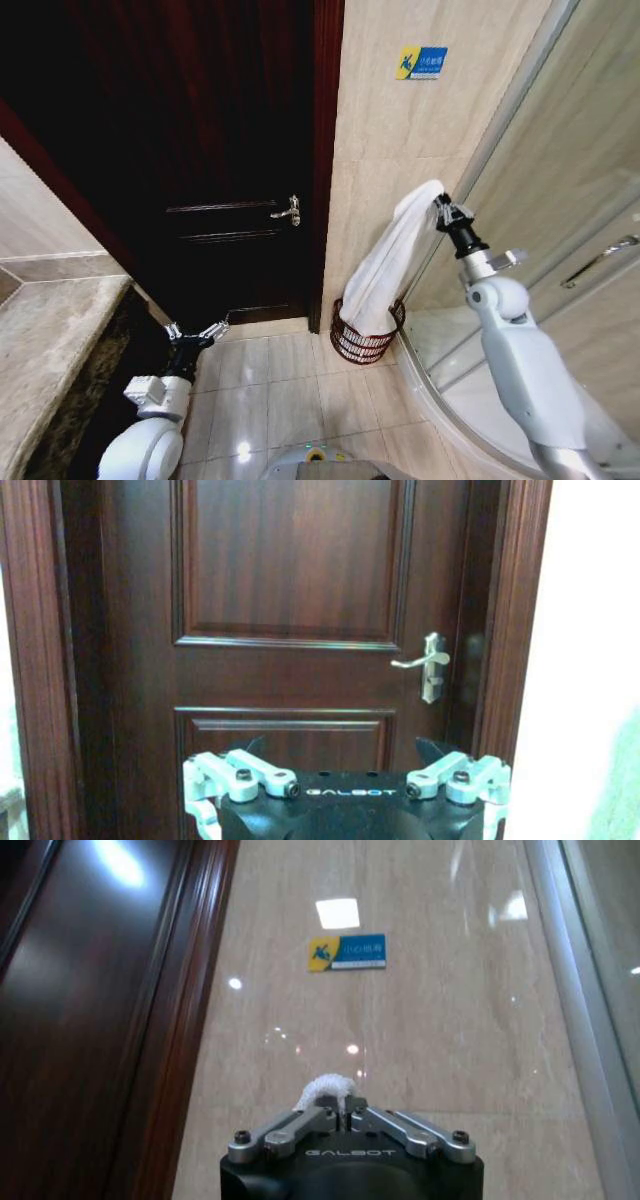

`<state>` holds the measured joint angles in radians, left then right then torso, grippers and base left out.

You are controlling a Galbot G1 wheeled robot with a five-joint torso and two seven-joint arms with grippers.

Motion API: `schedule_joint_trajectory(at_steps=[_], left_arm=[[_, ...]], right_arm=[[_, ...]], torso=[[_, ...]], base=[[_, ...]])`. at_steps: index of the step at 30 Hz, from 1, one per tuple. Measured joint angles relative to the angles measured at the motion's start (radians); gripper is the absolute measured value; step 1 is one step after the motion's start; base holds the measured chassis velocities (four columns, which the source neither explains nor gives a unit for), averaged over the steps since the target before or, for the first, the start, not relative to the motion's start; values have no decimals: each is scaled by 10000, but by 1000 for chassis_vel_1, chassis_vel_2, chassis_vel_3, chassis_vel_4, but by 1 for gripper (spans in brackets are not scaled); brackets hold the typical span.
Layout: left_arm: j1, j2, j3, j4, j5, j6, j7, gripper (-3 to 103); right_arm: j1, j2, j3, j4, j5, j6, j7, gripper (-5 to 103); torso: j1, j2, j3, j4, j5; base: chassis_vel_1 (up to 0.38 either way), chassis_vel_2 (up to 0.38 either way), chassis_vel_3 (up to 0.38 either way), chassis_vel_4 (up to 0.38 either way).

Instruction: Discard the used towel into the hamper.

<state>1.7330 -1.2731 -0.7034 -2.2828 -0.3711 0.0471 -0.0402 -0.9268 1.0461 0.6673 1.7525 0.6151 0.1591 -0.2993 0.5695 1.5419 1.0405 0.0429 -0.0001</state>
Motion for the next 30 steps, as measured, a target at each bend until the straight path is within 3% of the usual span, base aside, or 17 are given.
schedule_joint_trajectory(at_steps=[15,30], left_arm=[[0,0,0,0,0,0,0,98],[0,0,0,0,0,0,0,98]], right_arm=[[1712,217,-596,-1888,-314,546,248,3],[1073,608,-627,-2822,-520,865,54,3]], torso=[[1,-1,0,3,-2],[0,-2,-1,0,1]], base=[[0,0,0,0],[0,0,0,0]])
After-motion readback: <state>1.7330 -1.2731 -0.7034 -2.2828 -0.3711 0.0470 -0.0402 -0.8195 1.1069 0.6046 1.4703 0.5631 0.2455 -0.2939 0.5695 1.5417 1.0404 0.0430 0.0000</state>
